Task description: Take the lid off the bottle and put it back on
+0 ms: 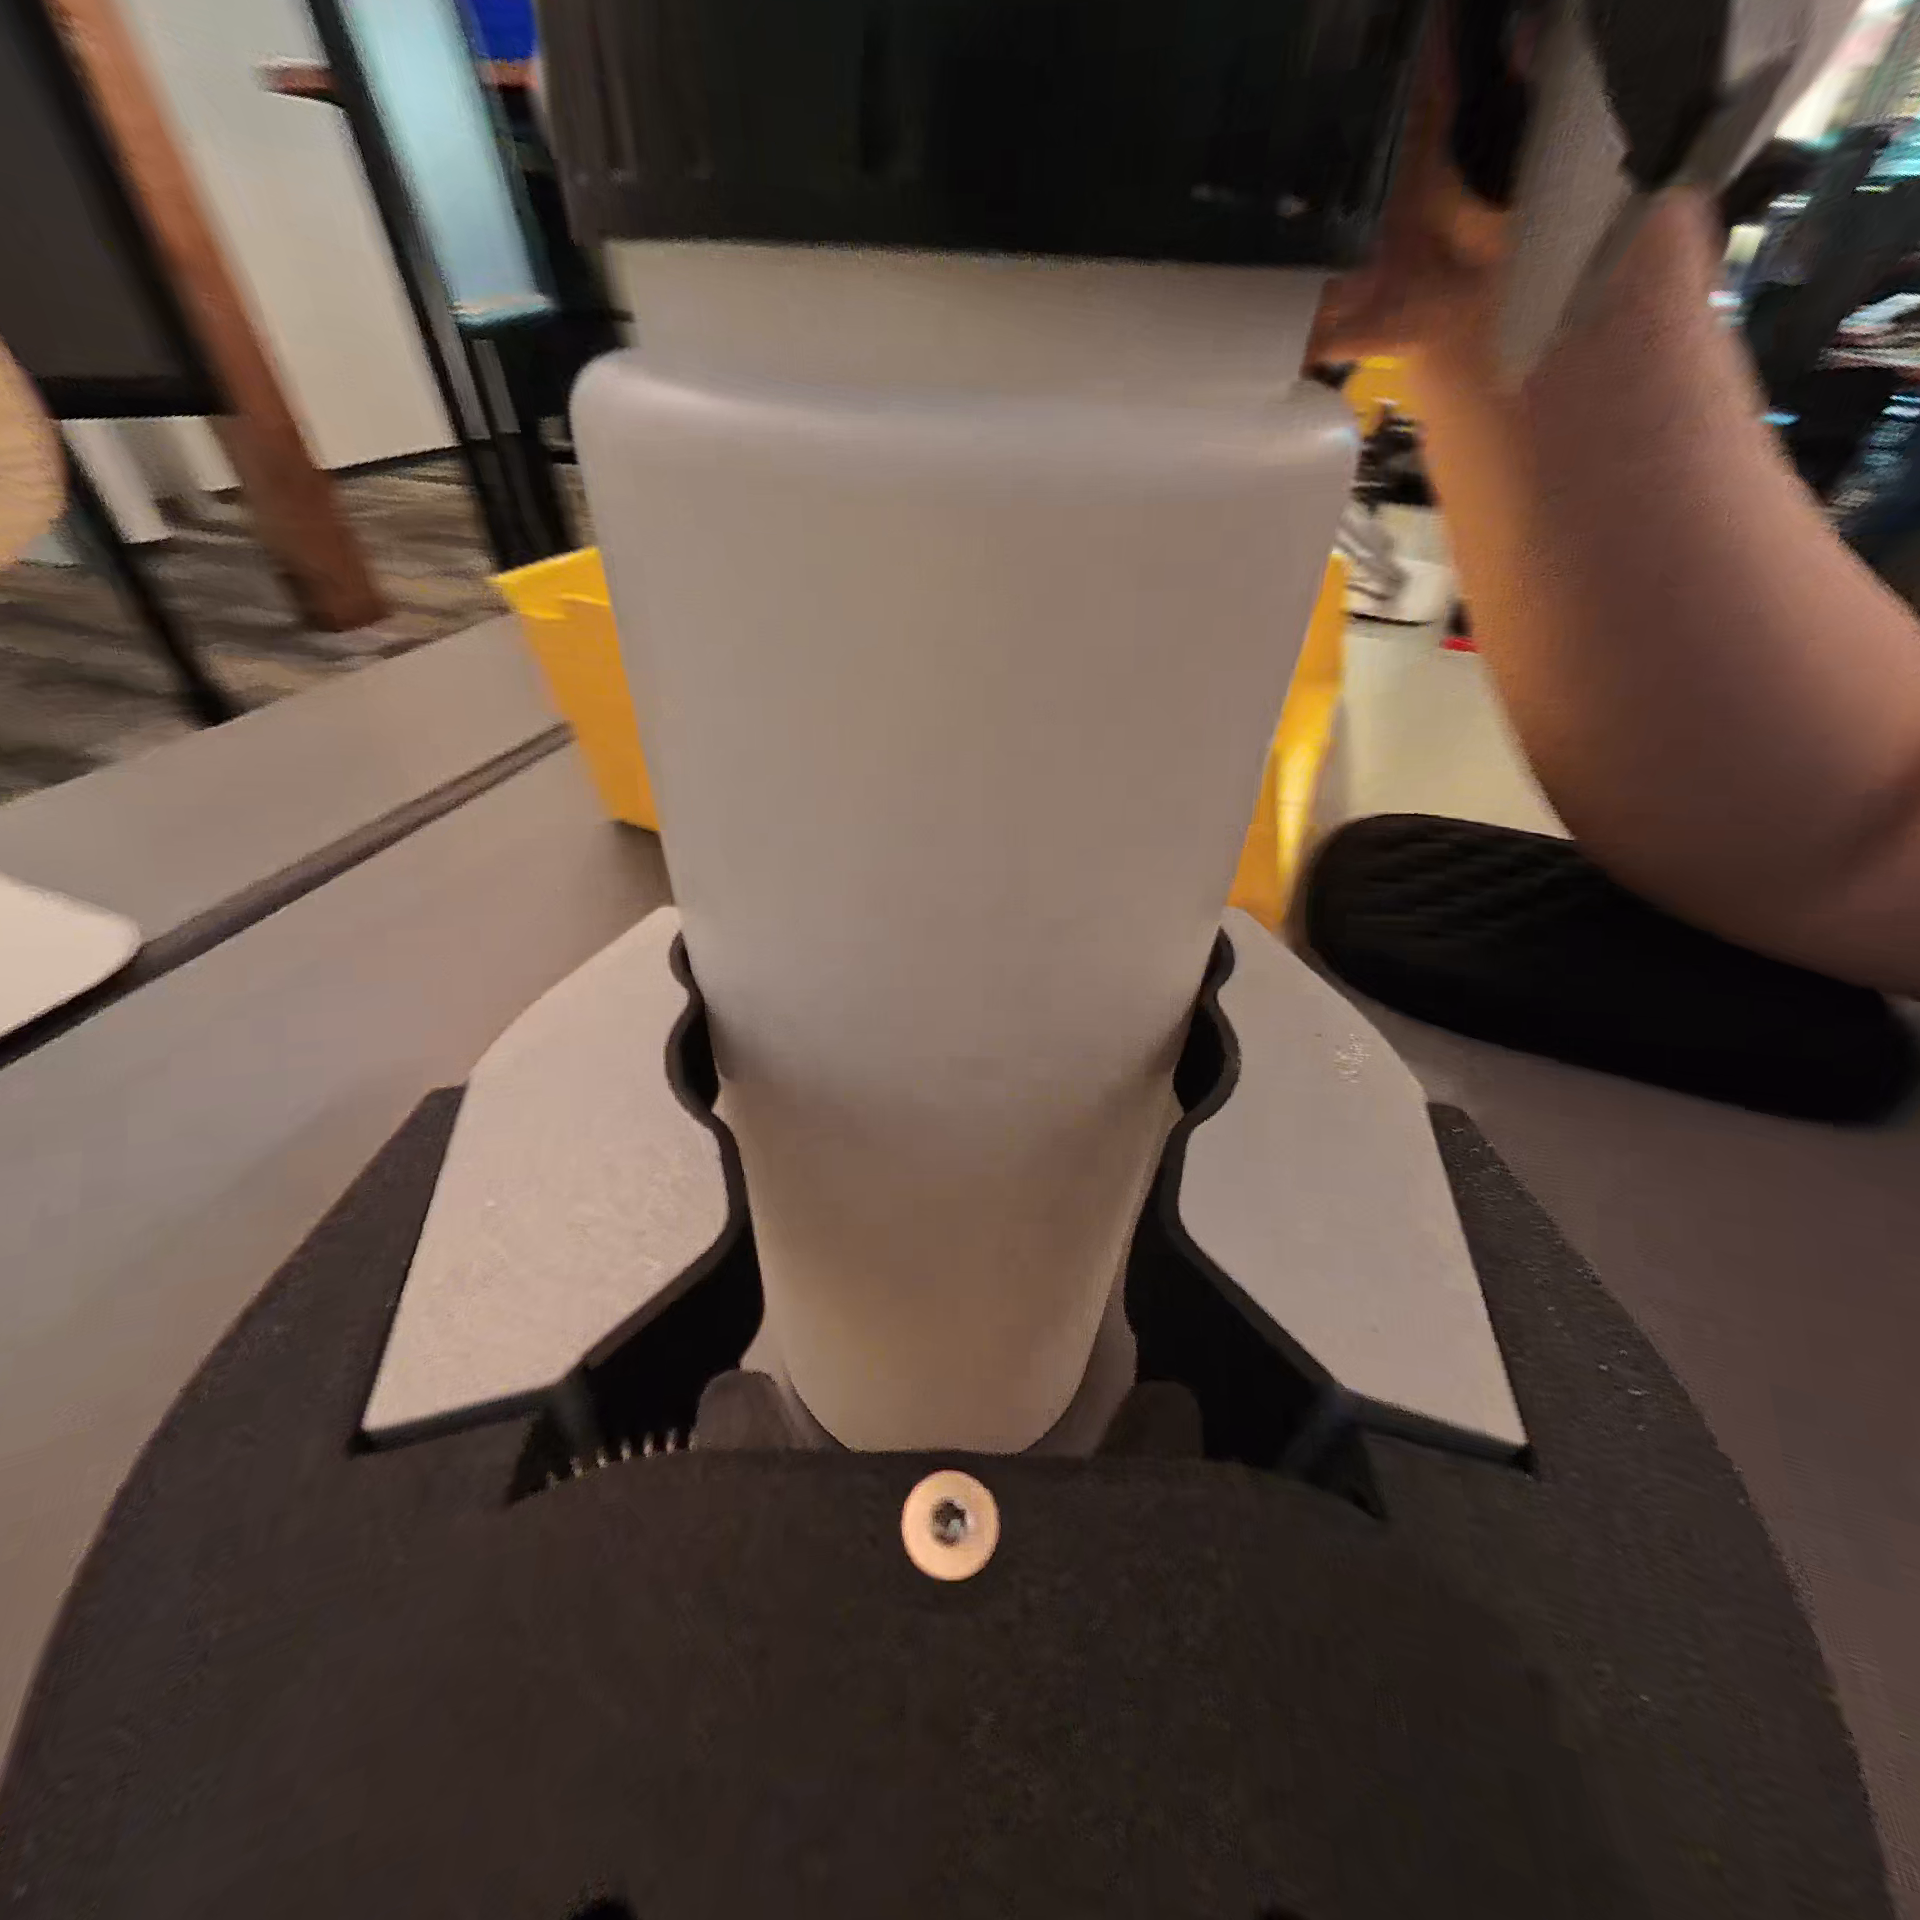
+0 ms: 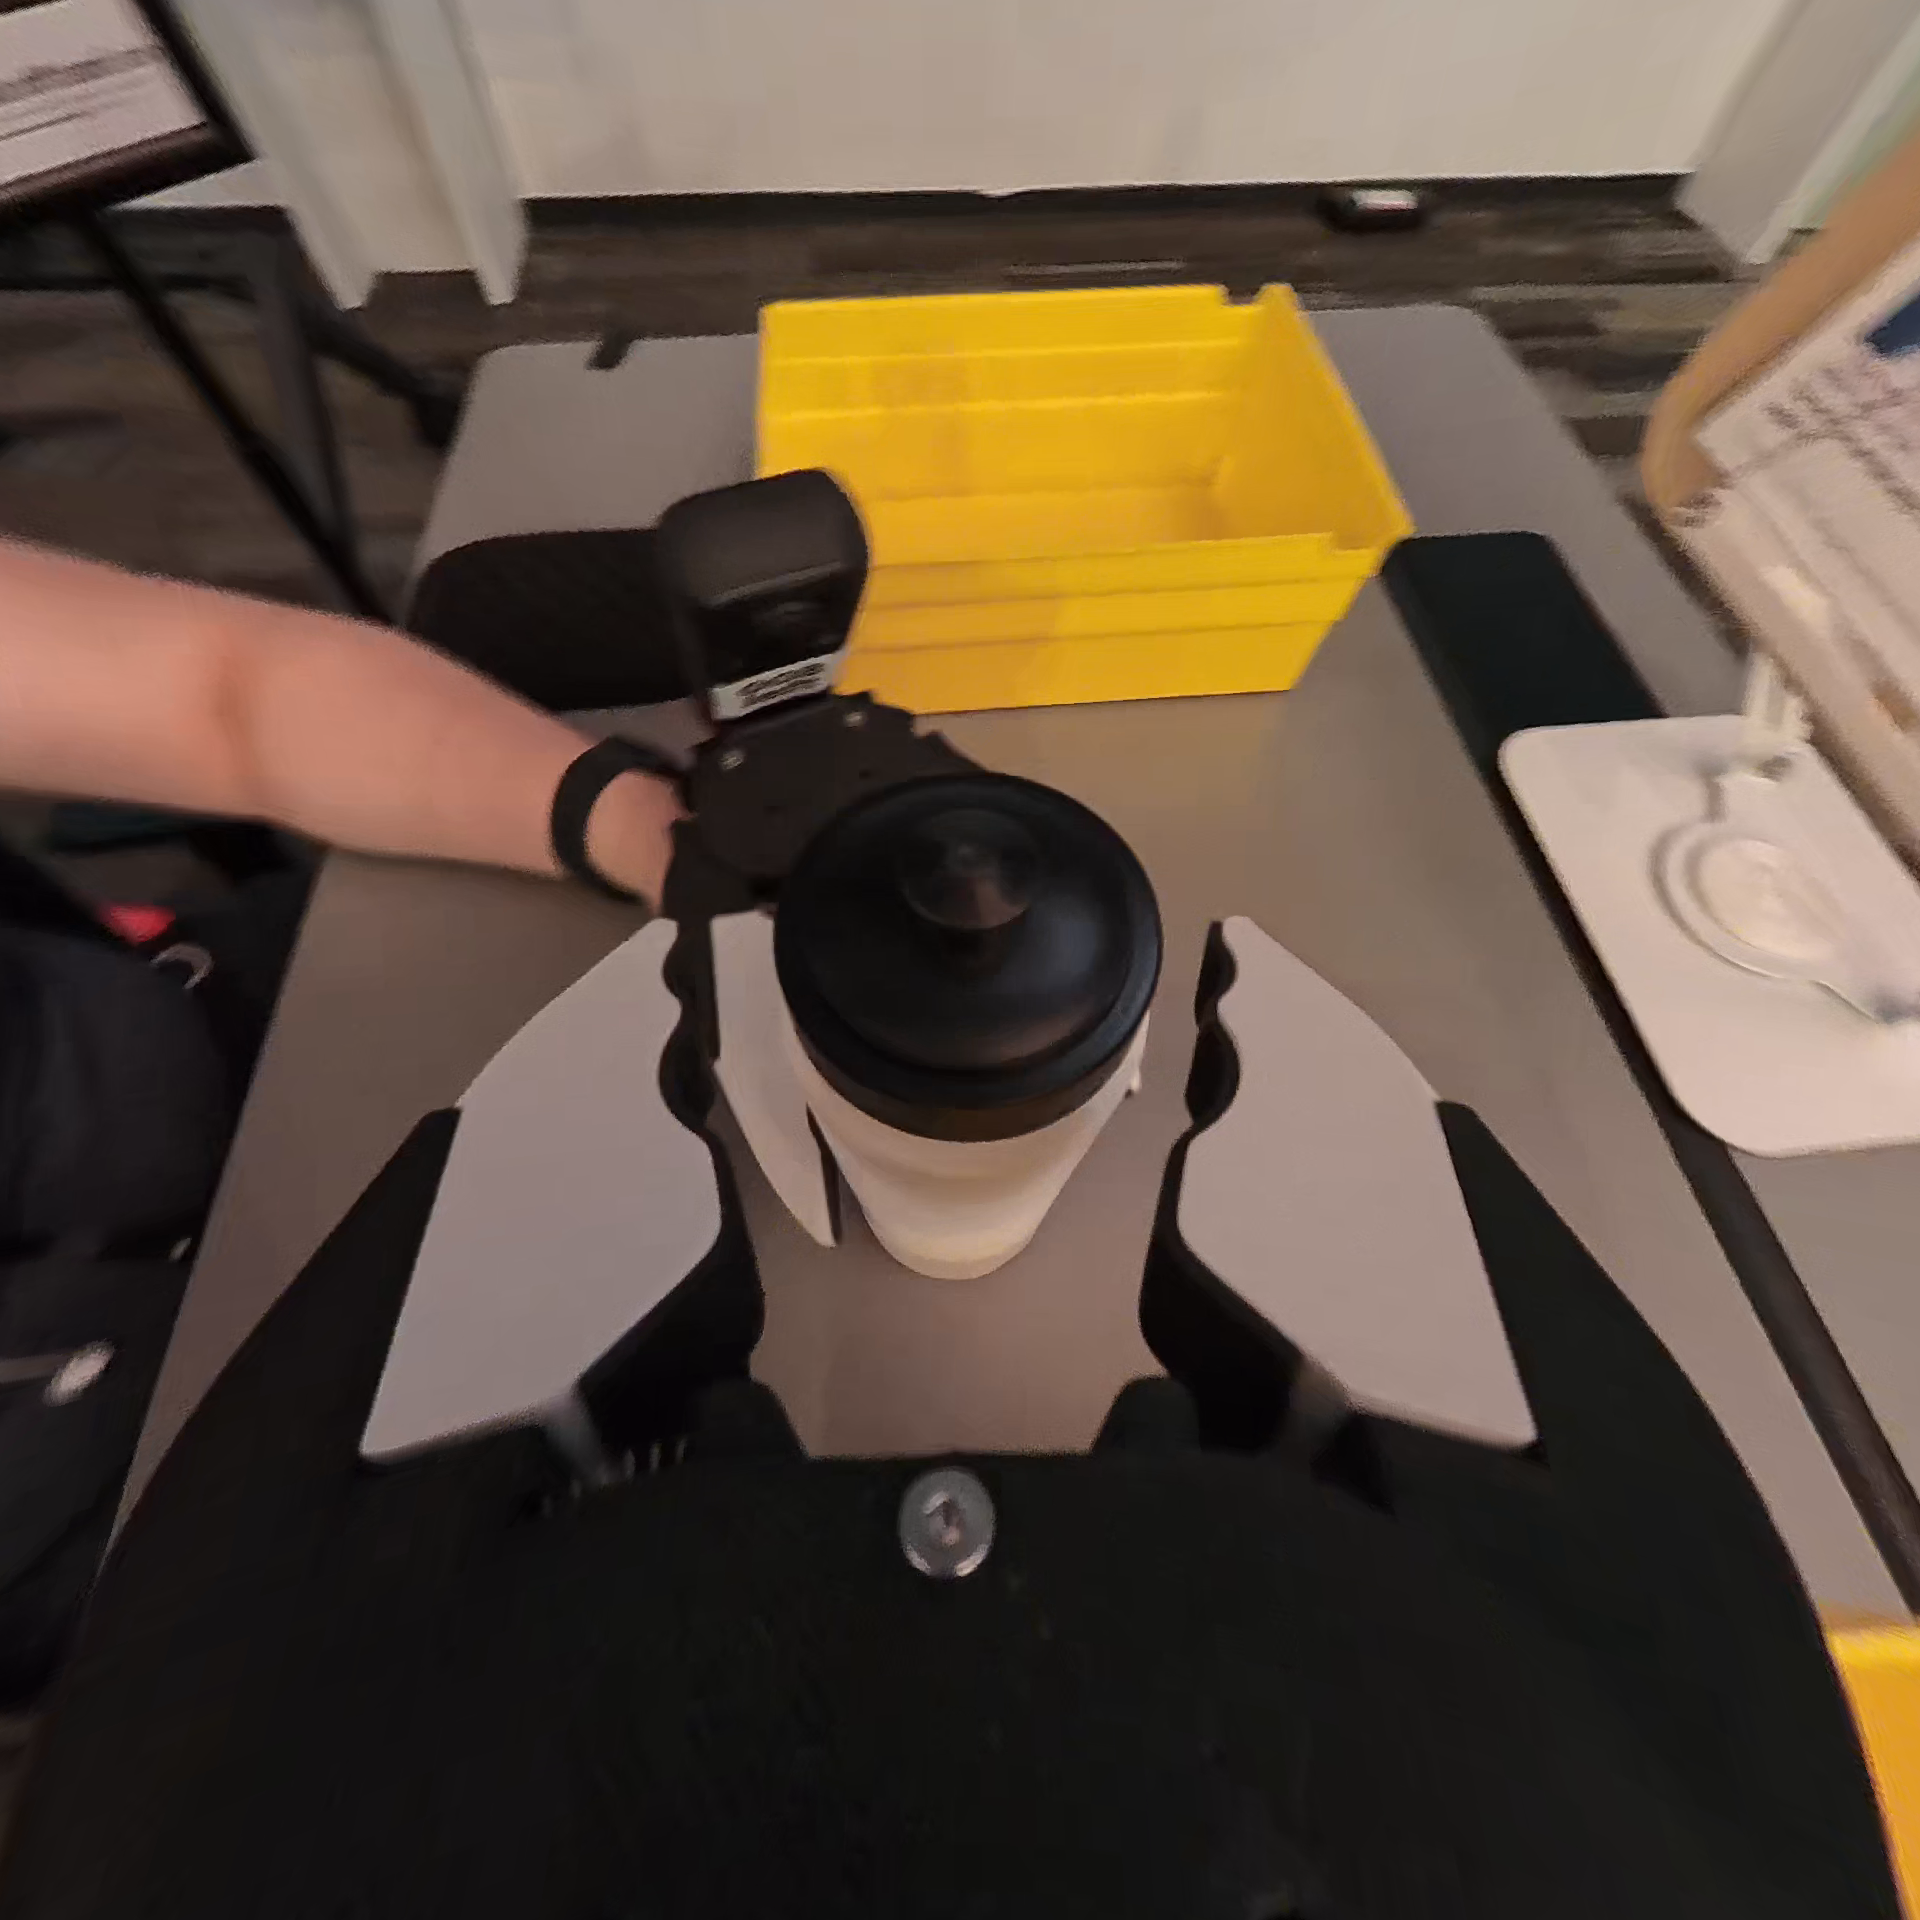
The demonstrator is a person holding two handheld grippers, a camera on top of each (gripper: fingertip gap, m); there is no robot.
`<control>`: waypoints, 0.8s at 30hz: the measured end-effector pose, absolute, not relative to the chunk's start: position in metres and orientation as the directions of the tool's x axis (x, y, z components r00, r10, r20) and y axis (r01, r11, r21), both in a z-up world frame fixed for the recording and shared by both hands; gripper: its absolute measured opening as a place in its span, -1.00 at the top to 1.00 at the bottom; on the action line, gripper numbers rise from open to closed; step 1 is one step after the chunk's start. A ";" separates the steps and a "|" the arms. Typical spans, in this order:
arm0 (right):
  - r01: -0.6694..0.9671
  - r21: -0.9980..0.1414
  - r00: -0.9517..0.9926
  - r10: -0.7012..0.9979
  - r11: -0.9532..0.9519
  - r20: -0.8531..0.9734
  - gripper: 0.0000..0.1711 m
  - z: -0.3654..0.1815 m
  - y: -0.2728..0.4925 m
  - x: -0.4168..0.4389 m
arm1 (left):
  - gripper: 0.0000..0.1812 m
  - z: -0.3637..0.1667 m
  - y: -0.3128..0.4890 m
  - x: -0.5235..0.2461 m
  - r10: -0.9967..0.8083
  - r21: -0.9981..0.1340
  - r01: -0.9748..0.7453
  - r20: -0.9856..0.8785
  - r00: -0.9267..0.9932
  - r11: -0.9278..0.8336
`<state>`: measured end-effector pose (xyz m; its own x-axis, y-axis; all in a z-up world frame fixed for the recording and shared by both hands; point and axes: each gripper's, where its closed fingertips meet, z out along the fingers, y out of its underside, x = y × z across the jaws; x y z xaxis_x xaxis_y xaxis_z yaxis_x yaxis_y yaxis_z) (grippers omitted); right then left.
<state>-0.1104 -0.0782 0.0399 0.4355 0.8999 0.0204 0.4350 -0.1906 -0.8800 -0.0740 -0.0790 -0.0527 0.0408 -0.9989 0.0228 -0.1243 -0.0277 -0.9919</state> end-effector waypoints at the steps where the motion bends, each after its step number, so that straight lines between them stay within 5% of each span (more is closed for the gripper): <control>1: 0.426 -0.879 0.491 0.871 -0.212 0.028 -0.06 0.042 -0.071 -0.111 | 0.03 -0.053 -0.072 -0.076 -0.996 -0.992 -0.120 0.031 0.088 -0.042; 11: 0.451 -0.825 0.682 0.728 -0.341 0.071 0.13 0.029 -0.054 -0.111 | 0.03 -0.053 -0.061 -0.078 -0.980 -0.988 -0.145 0.021 0.197 -0.050; 21: 0.707 -0.696 0.367 0.905 -0.122 0.214 0.14 0.028 -0.116 -0.096 | 0.03 -0.054 -0.116 -0.064 -0.992 -0.974 -0.199 -0.094 -0.089 0.110; 24: 0.683 -0.696 0.460 0.871 -0.223 0.172 0.12 0.030 -0.116 -0.092 | 0.03 -0.055 -0.116 -0.060 -0.996 -0.975 -0.207 -0.065 -0.053 0.075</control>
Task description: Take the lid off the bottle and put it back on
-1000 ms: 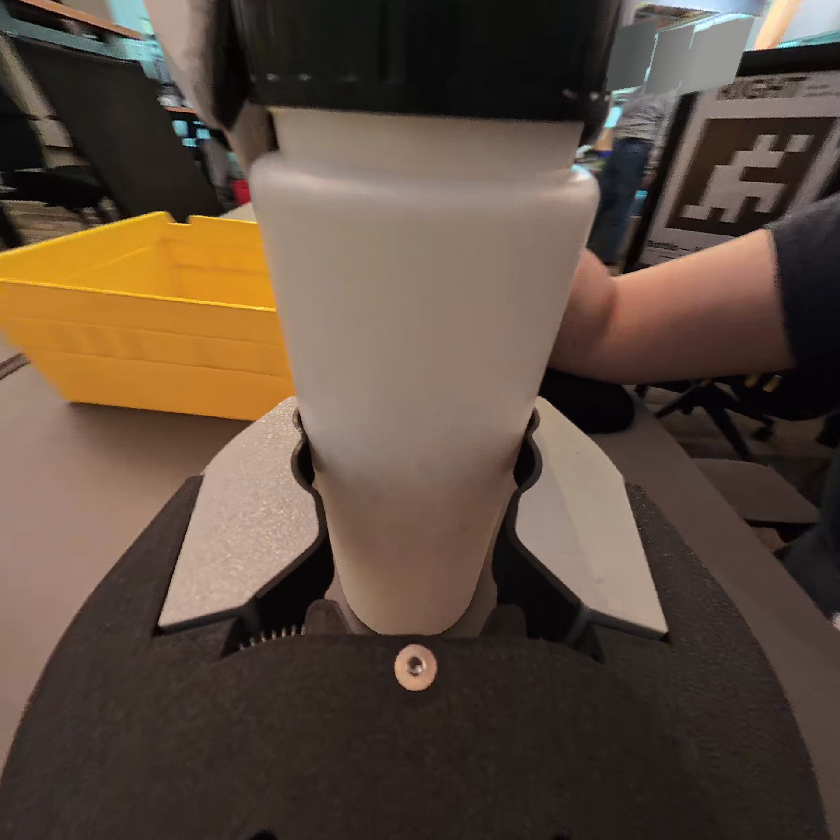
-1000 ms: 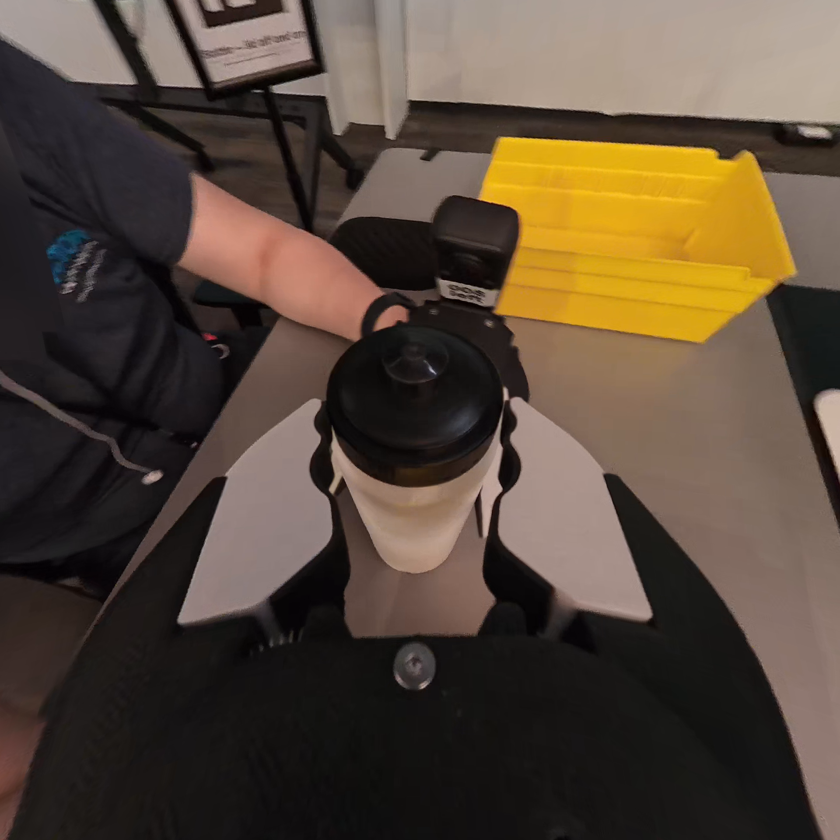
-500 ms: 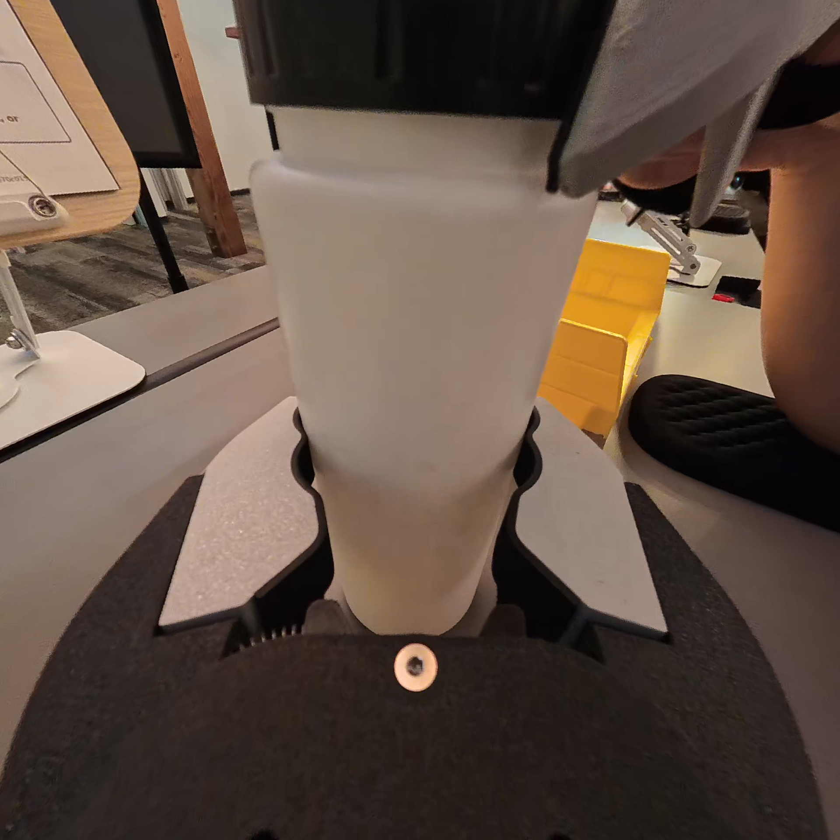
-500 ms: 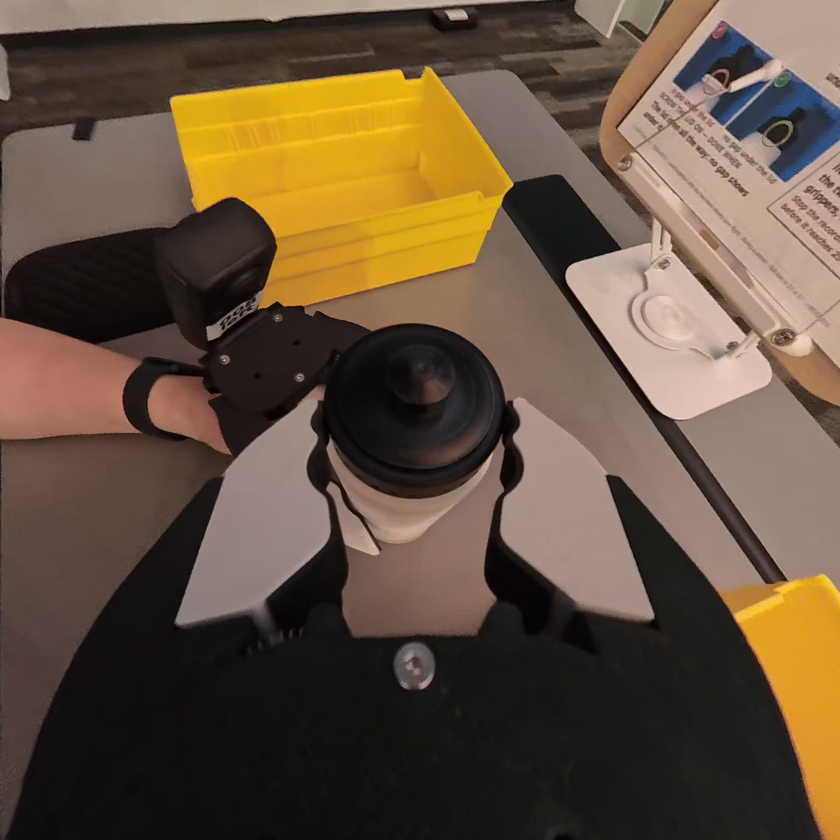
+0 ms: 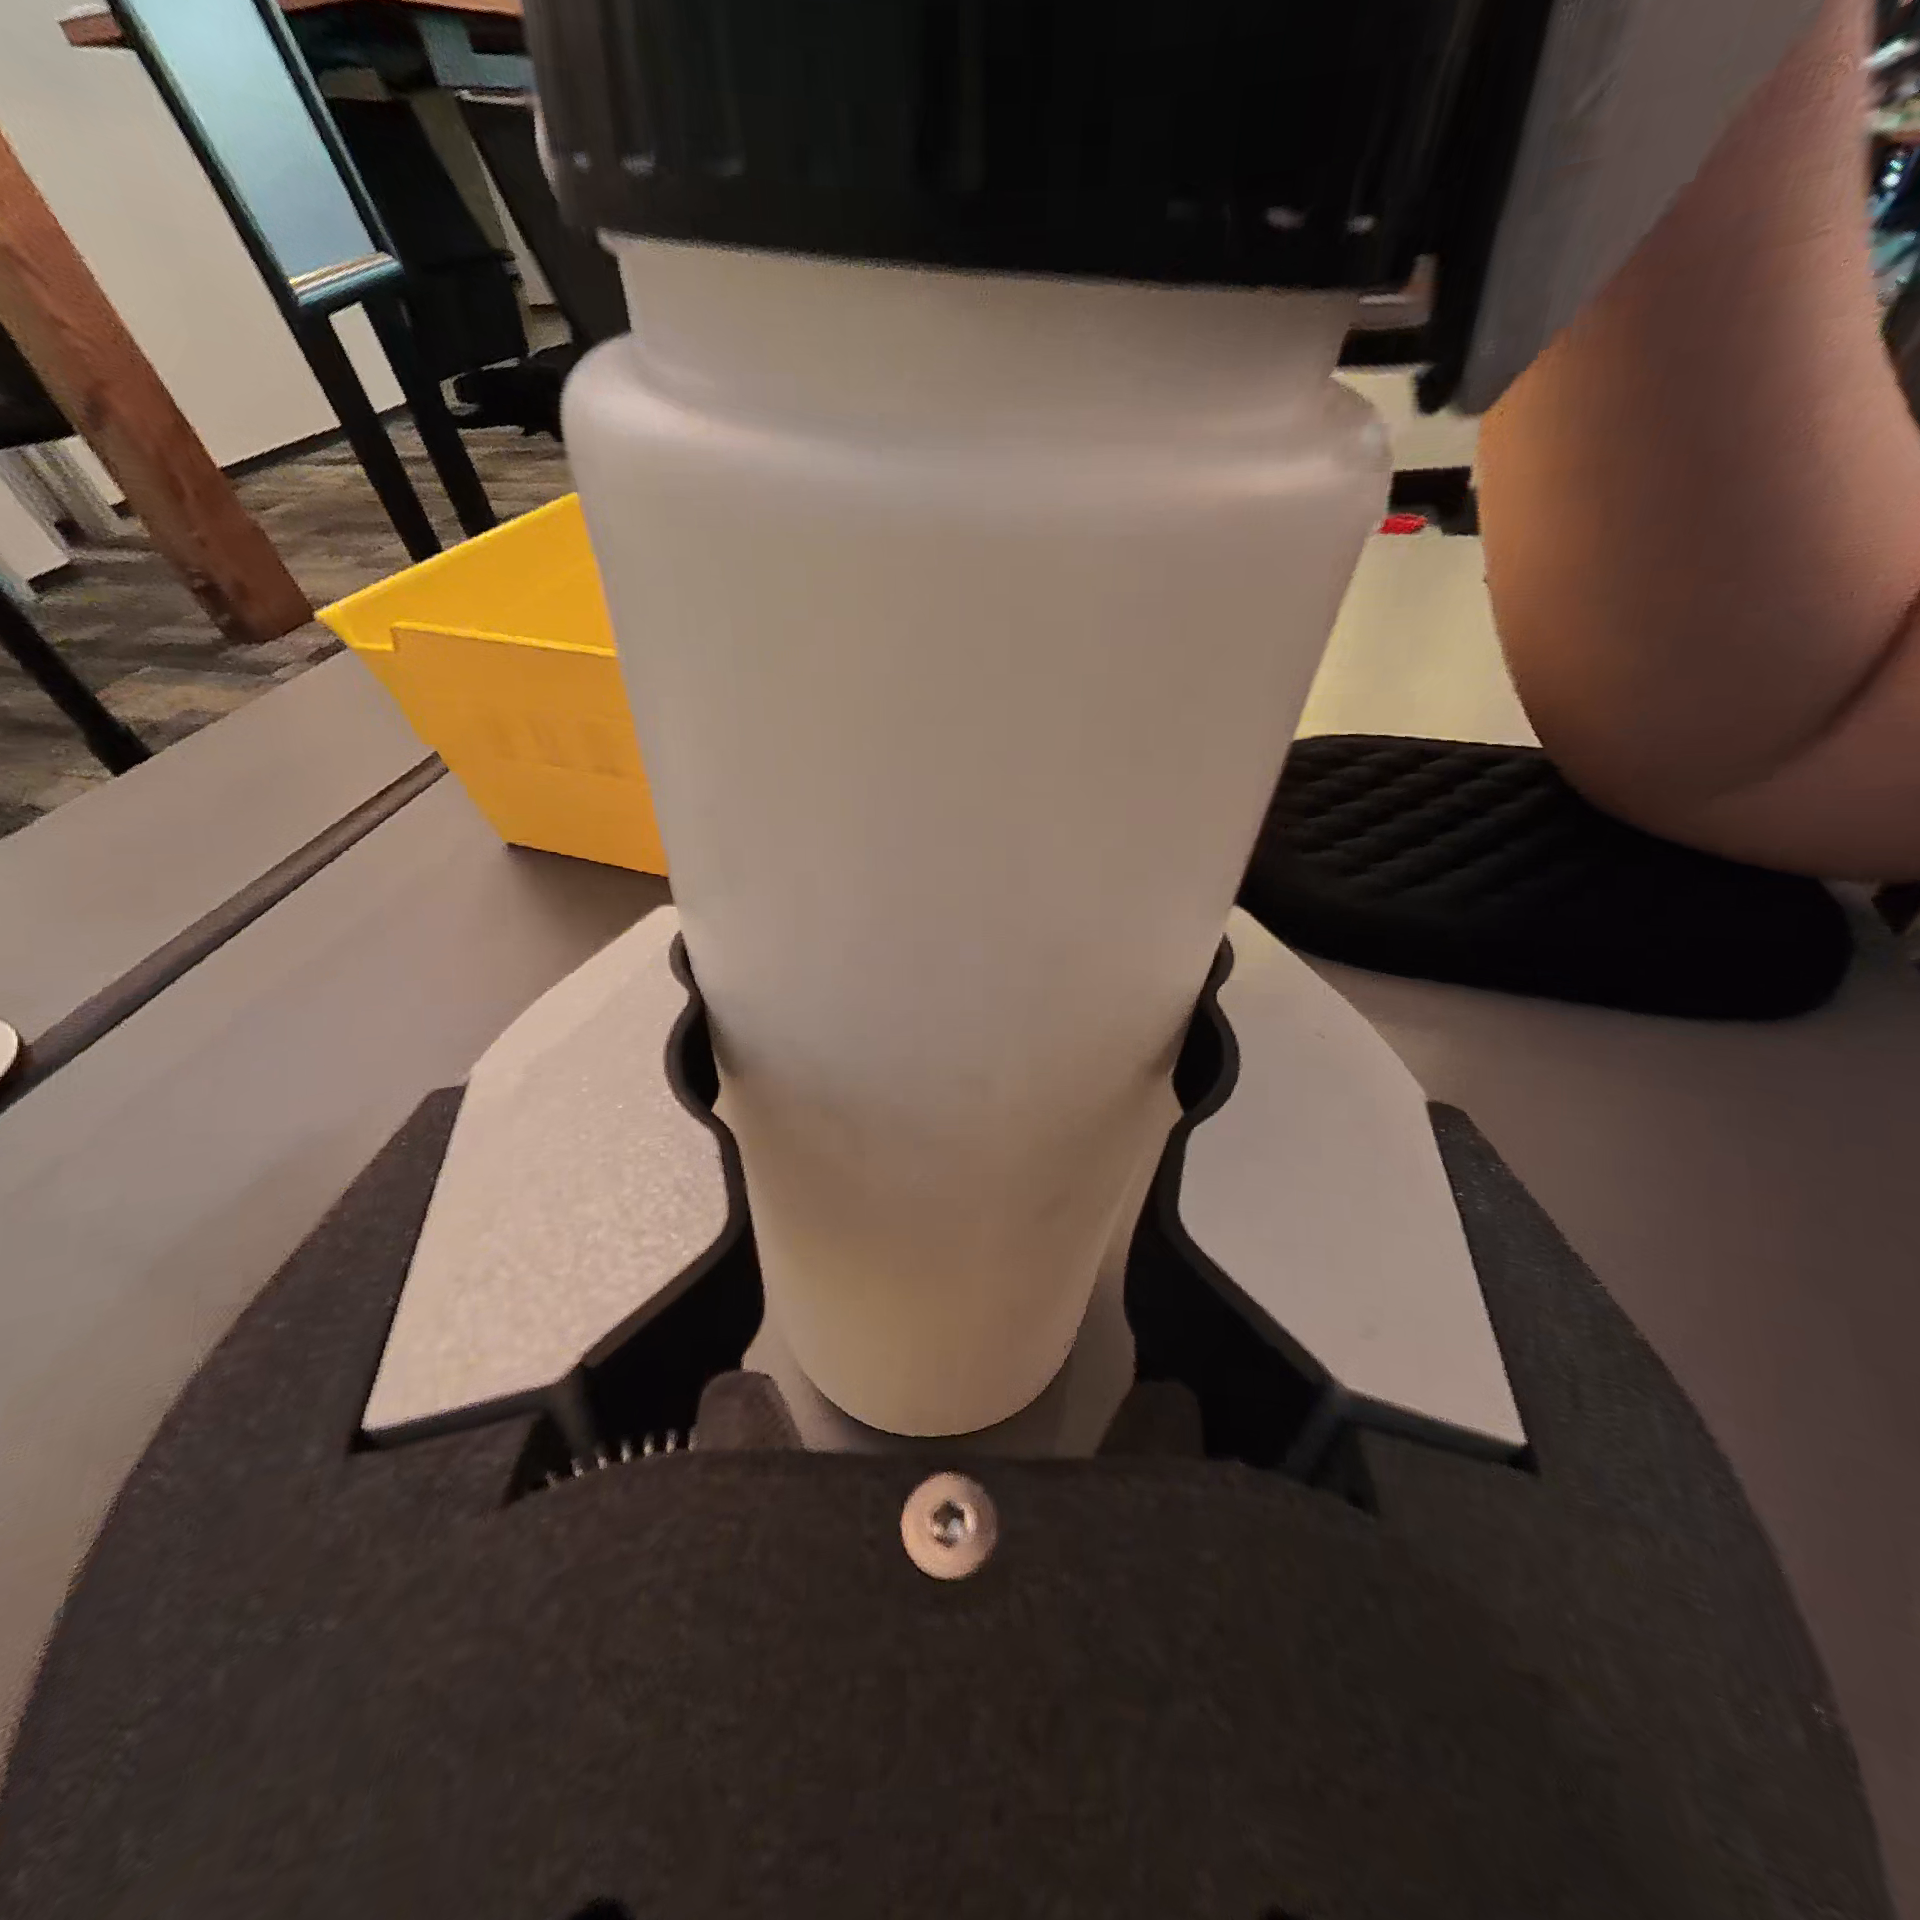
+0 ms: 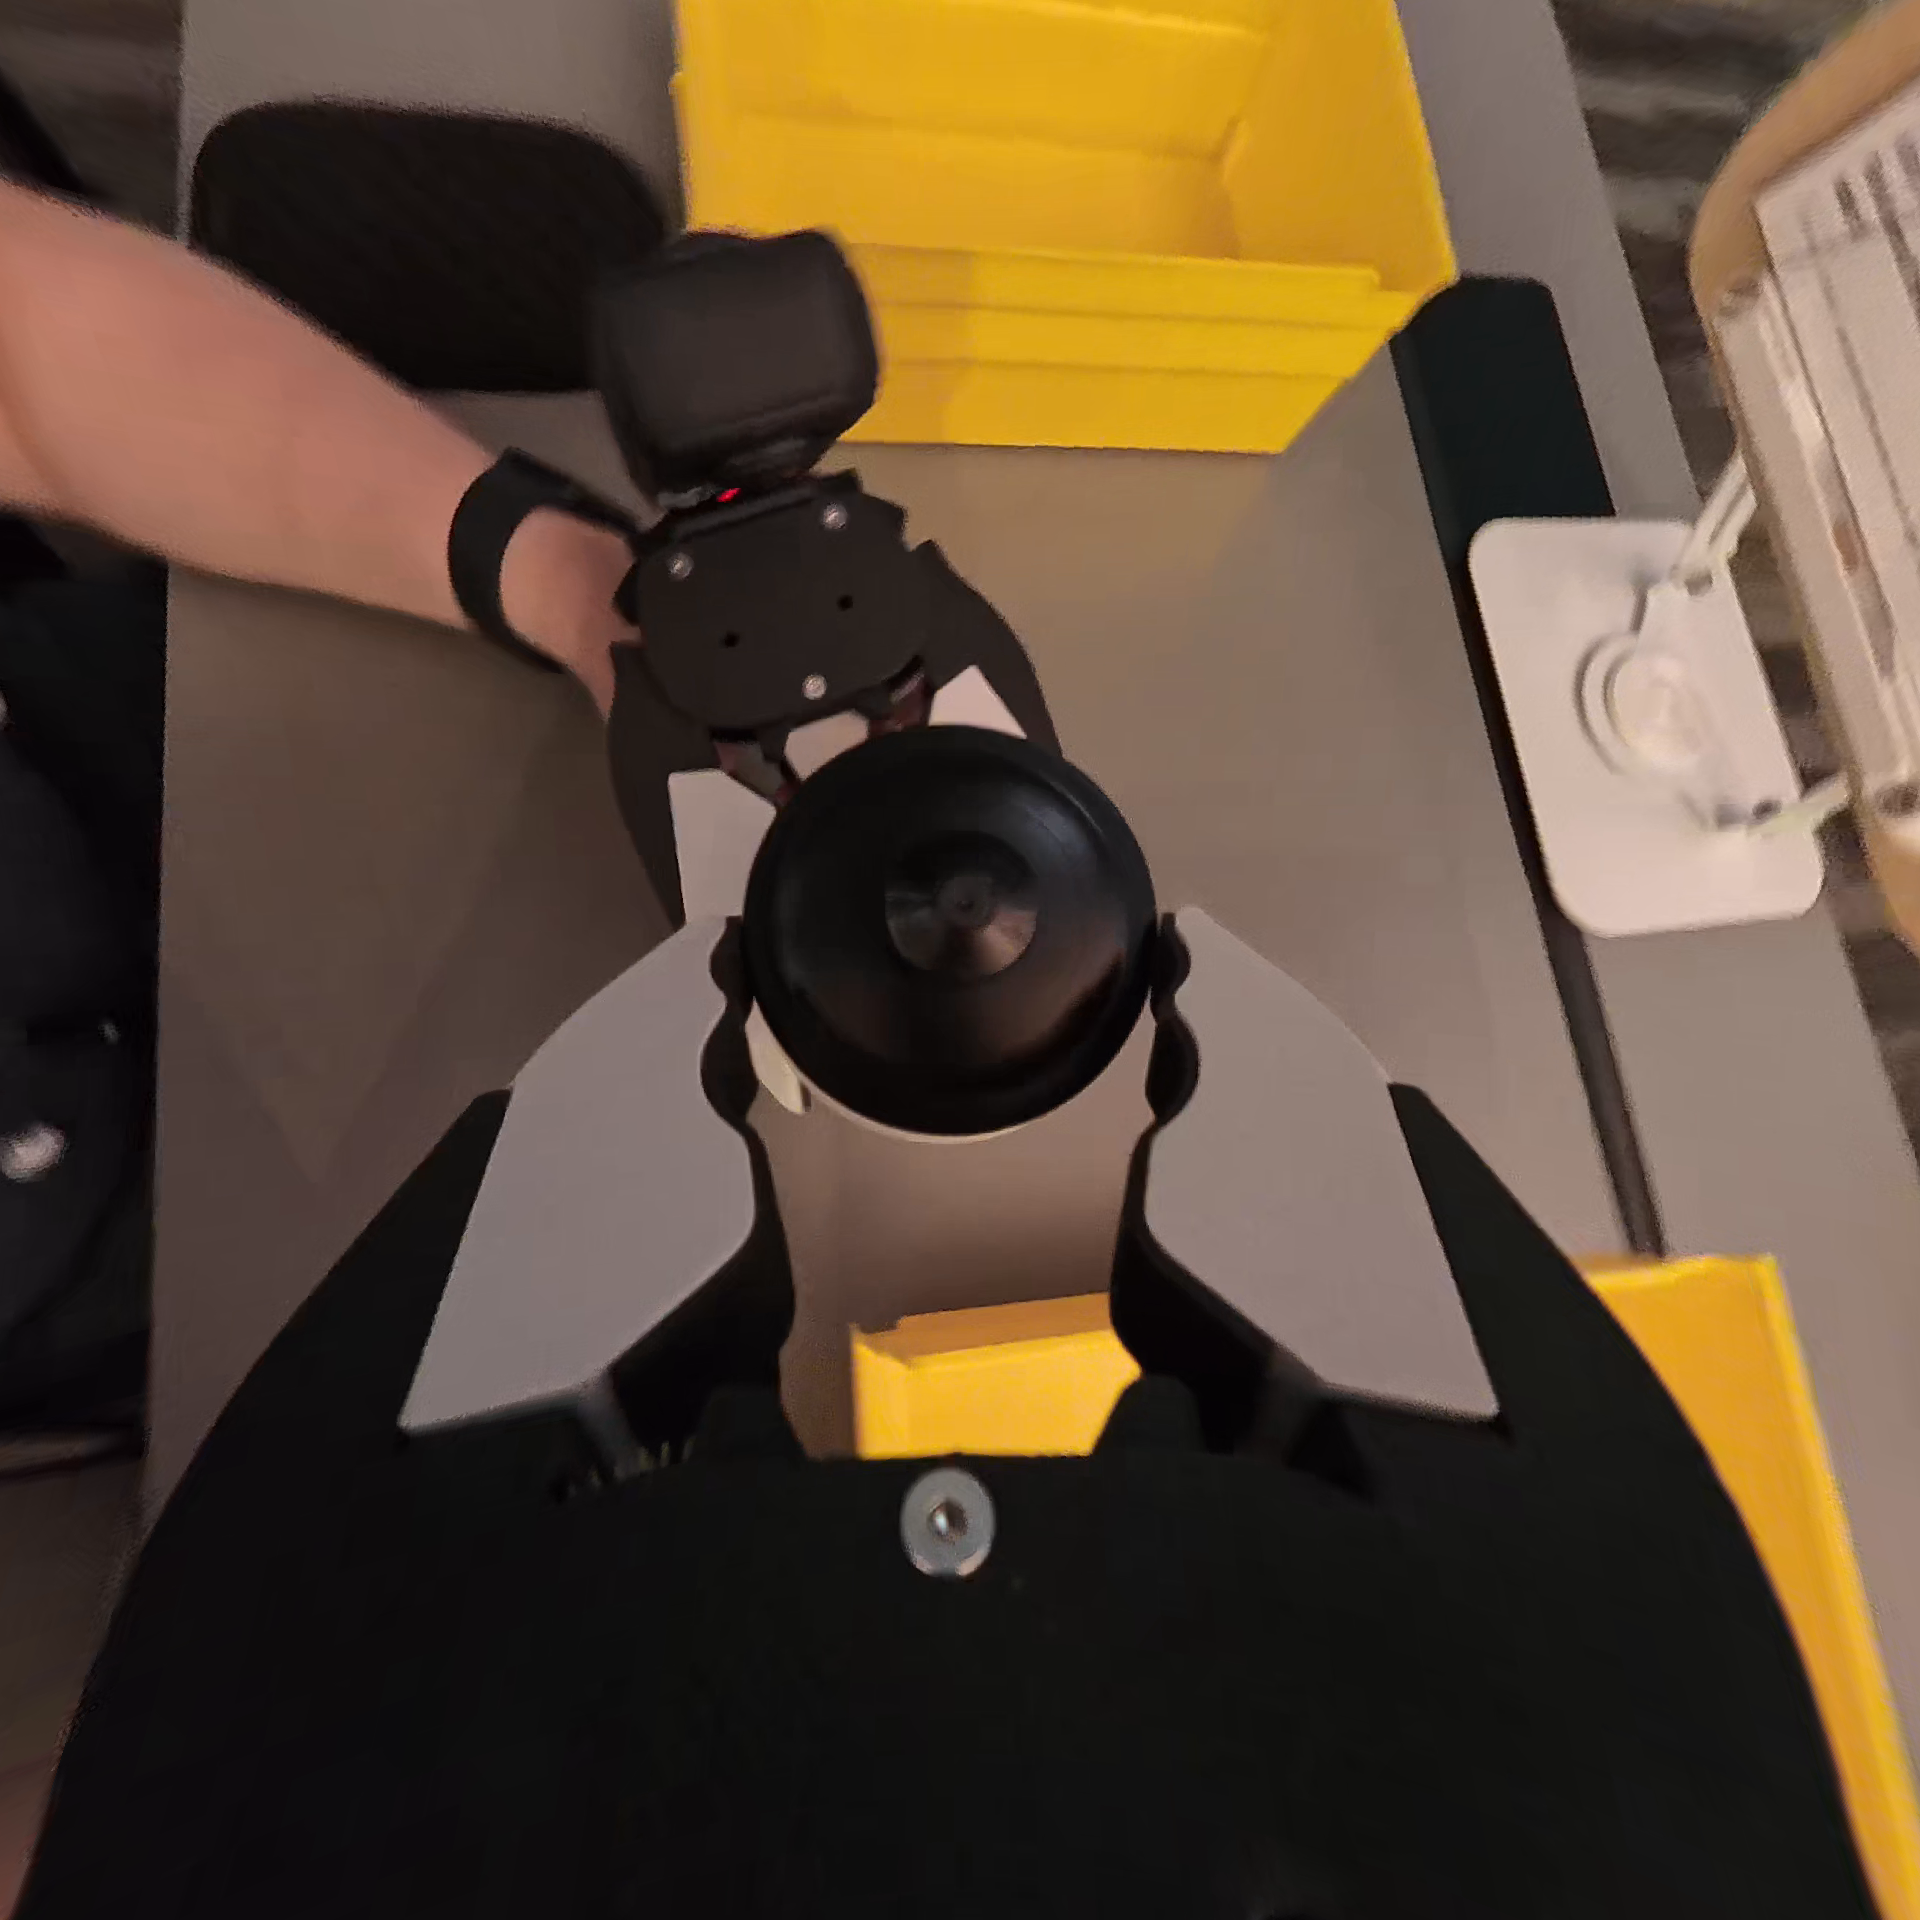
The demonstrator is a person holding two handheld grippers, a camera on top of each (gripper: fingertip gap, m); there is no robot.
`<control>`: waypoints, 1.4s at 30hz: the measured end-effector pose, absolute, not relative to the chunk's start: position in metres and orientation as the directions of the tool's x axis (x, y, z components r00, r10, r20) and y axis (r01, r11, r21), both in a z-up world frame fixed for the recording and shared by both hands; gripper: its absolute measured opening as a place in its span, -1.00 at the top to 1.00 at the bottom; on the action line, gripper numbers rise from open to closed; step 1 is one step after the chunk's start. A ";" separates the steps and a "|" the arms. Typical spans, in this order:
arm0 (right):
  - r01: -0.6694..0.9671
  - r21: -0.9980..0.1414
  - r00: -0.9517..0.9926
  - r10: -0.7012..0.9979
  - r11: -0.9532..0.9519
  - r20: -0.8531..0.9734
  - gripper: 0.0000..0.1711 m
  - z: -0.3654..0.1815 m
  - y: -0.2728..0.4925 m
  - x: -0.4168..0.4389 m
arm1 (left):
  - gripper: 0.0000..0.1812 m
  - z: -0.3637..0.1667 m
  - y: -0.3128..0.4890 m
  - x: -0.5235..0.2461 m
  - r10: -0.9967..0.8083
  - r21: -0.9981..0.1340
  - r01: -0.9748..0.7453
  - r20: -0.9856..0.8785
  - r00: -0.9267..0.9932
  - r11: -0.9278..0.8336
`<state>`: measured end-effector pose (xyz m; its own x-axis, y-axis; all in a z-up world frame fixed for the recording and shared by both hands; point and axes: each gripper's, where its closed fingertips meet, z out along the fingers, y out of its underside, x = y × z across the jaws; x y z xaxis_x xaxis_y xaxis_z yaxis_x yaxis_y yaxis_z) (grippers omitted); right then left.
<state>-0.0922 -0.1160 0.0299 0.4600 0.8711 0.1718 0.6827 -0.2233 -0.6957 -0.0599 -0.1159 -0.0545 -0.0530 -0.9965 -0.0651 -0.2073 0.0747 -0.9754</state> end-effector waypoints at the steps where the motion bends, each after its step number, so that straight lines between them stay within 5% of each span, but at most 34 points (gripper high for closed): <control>1: 0.643 -0.709 0.519 0.846 -0.292 0.122 0.09 0.032 -0.114 -0.093 | 0.03 -0.055 -0.114 -0.059 -0.998 -0.977 -0.207 -0.048 -0.035 0.054; 5: 0.443 -0.742 0.740 0.673 -0.503 -0.014 0.06 0.043 -0.098 -0.085 | 0.03 -0.055 -0.100 -0.061 -0.998 -0.982 -0.185 0.025 0.056 -0.035; 9: 0.440 -0.676 0.802 0.598 -0.591 0.000 0.12 0.039 -0.087 -0.088 | 0.03 -0.056 -0.086 -0.064 -0.988 -0.981 -0.186 0.028 0.150 -0.056; 18: 0.645 -0.211 0.762 0.640 -0.735 0.098 0.15 0.027 -0.086 -0.087 | 0.03 -0.056 -0.081 -0.068 -0.987 -0.979 -0.193 0.035 0.158 -0.065; 26: 0.471 -0.324 0.850 0.521 -0.820 -0.084 0.15 0.029 -0.077 -0.096 | 0.03 -0.057 -0.070 -0.073 -0.972 -0.975 -0.206 0.032 0.232 -0.081; 35: 0.446 -0.503 0.866 0.498 -0.740 0.036 0.12 0.025 -0.076 -0.094 | 0.03 -0.057 -0.073 -0.070 -0.954 -0.975 -0.205 0.021 0.299 -0.085; 42: 0.502 -0.517 0.840 0.533 -0.694 0.101 0.14 0.027 -0.074 -0.094 | 0.03 -0.057 -0.070 -0.072 -0.958 -0.976 -0.201 0.020 0.288 -0.081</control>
<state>-0.0943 -0.0738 0.0267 0.8402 0.5329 0.1006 0.5018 -0.6936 -0.5168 -0.0717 -0.0703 -0.0573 0.2876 -0.9575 0.0202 -0.2010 -0.0810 -0.9762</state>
